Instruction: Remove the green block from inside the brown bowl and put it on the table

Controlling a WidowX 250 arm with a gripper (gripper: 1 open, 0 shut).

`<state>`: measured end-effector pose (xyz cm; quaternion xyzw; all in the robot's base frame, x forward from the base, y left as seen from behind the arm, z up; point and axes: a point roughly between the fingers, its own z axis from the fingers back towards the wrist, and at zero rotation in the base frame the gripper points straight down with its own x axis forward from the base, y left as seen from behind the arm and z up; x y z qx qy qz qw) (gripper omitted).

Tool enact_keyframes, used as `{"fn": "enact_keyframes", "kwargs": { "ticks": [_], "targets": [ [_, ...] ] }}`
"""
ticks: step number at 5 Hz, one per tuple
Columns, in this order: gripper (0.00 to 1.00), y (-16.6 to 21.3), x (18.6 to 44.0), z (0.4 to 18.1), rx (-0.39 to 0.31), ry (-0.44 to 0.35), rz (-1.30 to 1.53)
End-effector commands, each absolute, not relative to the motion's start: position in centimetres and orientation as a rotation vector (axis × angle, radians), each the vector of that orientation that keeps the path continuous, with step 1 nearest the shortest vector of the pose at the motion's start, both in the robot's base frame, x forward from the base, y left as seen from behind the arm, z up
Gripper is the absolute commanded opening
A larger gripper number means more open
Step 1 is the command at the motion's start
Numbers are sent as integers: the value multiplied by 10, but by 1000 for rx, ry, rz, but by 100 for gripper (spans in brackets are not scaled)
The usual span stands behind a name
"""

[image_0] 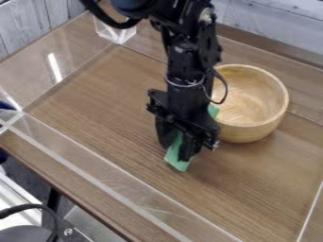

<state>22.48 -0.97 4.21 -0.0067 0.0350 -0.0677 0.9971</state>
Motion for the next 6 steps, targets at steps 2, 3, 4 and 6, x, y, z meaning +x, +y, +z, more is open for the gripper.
{"fn": "enact_keyframes", "kwargs": {
  "ticks": [2, 3, 4, 6],
  "targets": [
    [0, -6, 222, 31, -13, 84, -138],
    [0, -1, 223, 29, -12, 86, -128],
    [0, 3, 224, 27, -11, 87, -118],
    [0, 12, 226, 25, -8, 90, -99]
  ]
}}
